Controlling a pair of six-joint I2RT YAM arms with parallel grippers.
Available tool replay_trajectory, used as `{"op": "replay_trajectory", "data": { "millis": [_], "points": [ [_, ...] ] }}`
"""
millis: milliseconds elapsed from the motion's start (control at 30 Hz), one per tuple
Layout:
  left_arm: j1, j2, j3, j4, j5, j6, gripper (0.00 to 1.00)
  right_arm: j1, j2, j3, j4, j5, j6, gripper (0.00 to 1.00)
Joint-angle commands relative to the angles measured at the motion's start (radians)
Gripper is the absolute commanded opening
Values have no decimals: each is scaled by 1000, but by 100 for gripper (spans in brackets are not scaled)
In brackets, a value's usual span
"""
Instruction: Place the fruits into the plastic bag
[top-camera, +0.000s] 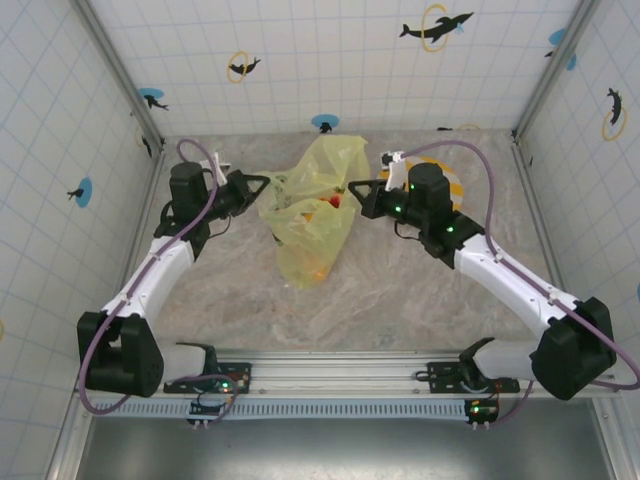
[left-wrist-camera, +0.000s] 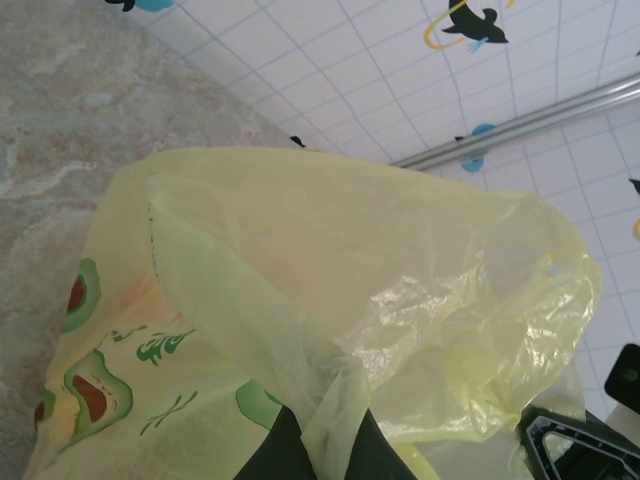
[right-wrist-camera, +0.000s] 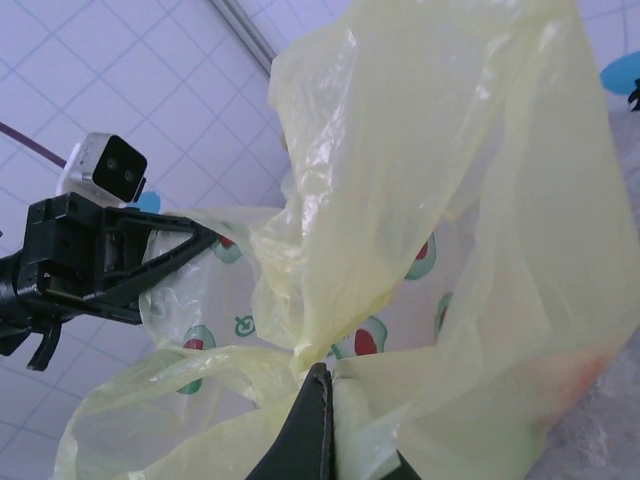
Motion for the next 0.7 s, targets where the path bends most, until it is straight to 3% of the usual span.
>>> {"op": "replay_trajectory", "data": {
  "millis": [0,233,667],
  "points": [
    [0,1,-15,35,-28,-35,0,4,-10,18,-20,44,-35,0],
    [0,37,-102,22,-101,-1,0,4,84,-2,-105,90,-84,0],
    [-1,7,-60,53,-78,-25,0,6,105,227,-155,26,-130,0]
  ]
}}
